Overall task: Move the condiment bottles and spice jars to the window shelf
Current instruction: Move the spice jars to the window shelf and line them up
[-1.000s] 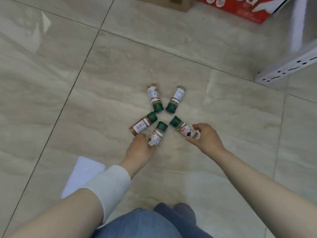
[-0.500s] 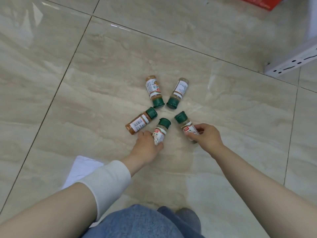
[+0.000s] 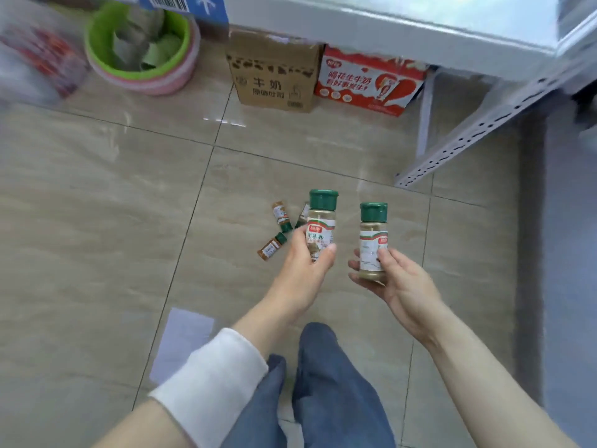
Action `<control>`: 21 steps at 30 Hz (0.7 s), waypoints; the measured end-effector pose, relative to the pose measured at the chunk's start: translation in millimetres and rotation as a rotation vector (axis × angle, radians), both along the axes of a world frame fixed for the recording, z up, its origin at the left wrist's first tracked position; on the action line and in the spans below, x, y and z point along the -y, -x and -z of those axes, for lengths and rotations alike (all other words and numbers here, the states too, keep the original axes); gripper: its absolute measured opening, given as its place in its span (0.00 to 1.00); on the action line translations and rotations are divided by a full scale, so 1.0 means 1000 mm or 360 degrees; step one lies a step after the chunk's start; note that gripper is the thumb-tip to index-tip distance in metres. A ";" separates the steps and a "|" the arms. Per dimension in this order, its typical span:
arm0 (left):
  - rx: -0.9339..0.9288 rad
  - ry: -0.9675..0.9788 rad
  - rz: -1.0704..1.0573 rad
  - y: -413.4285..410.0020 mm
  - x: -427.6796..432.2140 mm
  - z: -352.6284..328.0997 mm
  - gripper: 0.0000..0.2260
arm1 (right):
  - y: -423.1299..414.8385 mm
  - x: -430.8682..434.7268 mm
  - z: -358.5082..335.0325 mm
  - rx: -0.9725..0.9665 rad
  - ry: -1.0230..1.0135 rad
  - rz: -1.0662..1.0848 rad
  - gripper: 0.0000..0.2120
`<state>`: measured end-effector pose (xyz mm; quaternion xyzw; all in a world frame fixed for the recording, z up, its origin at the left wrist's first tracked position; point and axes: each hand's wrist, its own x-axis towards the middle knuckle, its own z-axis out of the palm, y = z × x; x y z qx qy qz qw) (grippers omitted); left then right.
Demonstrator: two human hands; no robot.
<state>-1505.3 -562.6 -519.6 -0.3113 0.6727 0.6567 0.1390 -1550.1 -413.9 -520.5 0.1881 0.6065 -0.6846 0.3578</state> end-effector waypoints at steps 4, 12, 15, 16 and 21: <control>-0.0062 -0.0044 0.0006 -0.005 -0.014 -0.147 0.22 | -0.003 -0.015 -0.140 0.0018 0.0164 0.0162 0.13; -0.0462 0.0066 0.0096 0.017 -0.031 -0.347 0.17 | 0.003 -0.036 -0.335 -0.0340 0.0208 0.0099 0.08; -0.0642 0.0074 0.0119 0.034 -0.043 -0.396 0.20 | 0.016 -0.045 -0.380 -0.0489 0.0243 0.0133 0.08; -0.0687 0.0080 0.0126 0.040 -0.046 -0.411 0.20 | 0.022 -0.047 -0.395 -0.0540 0.0253 0.0150 0.09; -0.0885 0.0116 0.0207 0.081 -0.052 -0.476 0.19 | 0.062 -0.047 -0.460 -0.0810 0.0216 0.0227 0.11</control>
